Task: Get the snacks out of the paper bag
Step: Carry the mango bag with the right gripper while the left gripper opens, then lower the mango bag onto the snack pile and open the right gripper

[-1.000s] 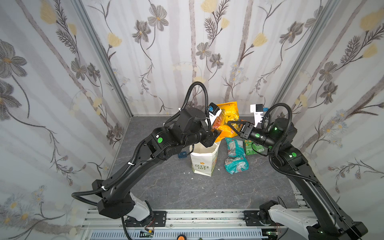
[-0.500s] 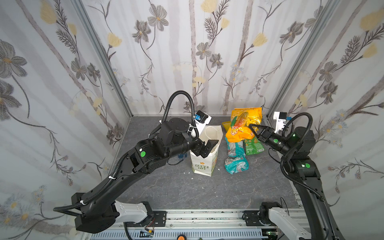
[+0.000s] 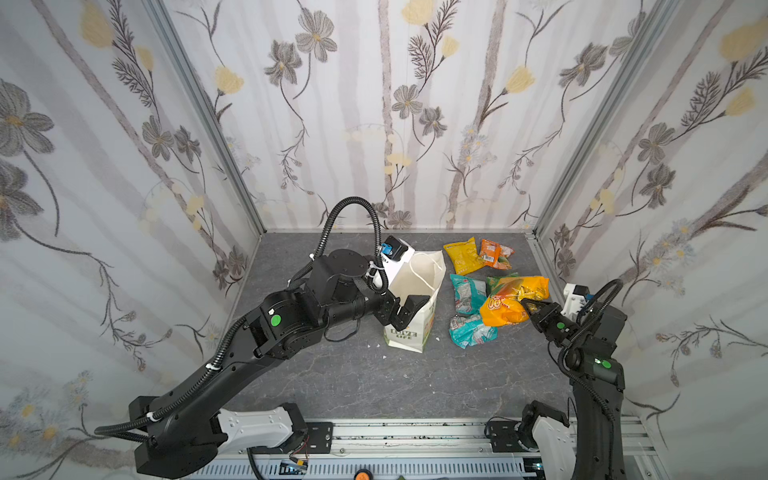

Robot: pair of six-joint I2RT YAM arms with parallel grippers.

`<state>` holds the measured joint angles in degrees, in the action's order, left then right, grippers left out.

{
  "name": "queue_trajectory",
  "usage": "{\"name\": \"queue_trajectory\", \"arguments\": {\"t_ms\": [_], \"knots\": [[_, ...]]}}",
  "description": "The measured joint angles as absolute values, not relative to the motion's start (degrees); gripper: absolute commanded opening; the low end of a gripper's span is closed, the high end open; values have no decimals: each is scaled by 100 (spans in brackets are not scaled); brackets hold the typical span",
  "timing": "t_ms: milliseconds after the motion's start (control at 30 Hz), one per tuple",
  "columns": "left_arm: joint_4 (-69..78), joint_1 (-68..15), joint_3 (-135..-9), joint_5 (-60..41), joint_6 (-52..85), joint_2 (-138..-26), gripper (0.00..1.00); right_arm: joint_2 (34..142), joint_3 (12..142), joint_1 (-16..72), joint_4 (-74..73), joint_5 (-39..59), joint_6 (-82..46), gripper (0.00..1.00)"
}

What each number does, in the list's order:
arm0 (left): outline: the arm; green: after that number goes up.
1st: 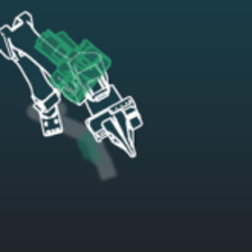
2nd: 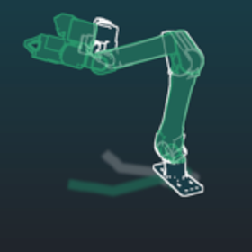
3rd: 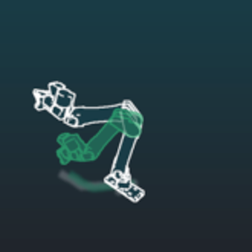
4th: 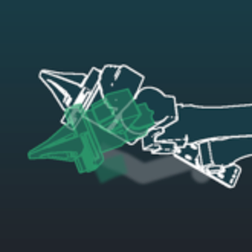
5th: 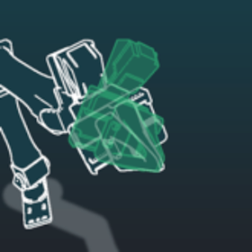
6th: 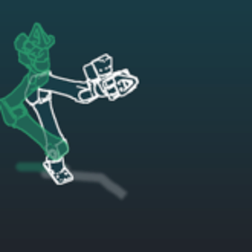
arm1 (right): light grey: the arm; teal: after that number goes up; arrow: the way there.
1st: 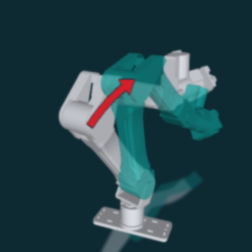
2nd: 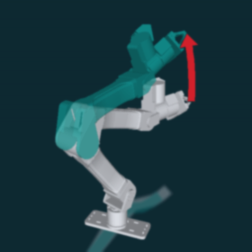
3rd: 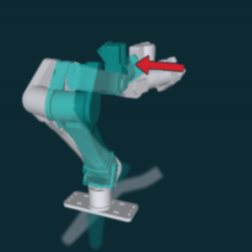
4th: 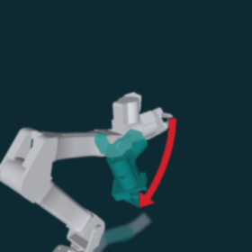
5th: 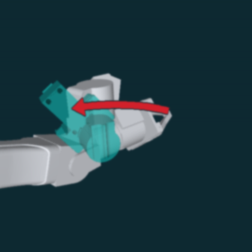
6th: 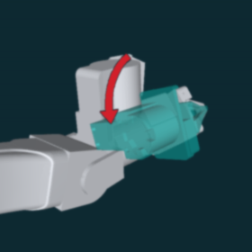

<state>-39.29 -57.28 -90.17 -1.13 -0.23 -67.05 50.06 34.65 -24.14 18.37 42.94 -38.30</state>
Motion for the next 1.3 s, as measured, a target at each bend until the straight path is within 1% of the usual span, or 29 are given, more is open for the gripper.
{"name": "queue_trajectory", "arguments": {"t_ms": [133, 300, 567, 633, 667, 800, 933, 1100, 1167, 1233, 1300], "knots": [[-3927, -5728, -8943, -113, -23, -6667, 100, 5345, 3157, -2521, 1787, 3999, -3544, 0], [-3927, -5728, -8901, -130, -25, -6670, 100, 6106, 3020, -2574, 1638, 3754, -3301, 0], [-3927, -5728, -8899, -126, -82, -6676, 100, 6836, 2655, -2582, 867, 3785, -3079, 0], [-3927, -5728, -8901, -126, -110, -6694, 100, 6936, 2530, -2582, 685, 3824, -3022, 2], [-3927, -5728, -8901, -126, -110, -6705, 100, 6973, 2473, -2582, 600, 3837, -2987, 5], [-3927, -5728, -8901, -126, -113, -6729, 100, 7096, 2224, -2582, 314, 3811, -2928, 20], [-3927, -5728, -8901, -126, -115, -6731, 100, 7131, 2040, -2582, 329, 3533, -2930, 47], [-3927, -5728, -8901, -123, -113, -6726, 100, 7035, 1944, -2582, 449, 3181, -2971, 69], [-3927, -5728, -8901, -102, -113, -6707, 100, 6910, 1890, -2582, 552, 3013, -3079, 79], [-3927, -5728, -8888, -54, -110, -6665, 100, 6755, 1855, -2582, 631, 2836, -3146, 88], [-3922, -5728, -8860, 5, -108, -6608, 100, 6517, 1817, -2582, 716, 2652, -3229, 93]]}}
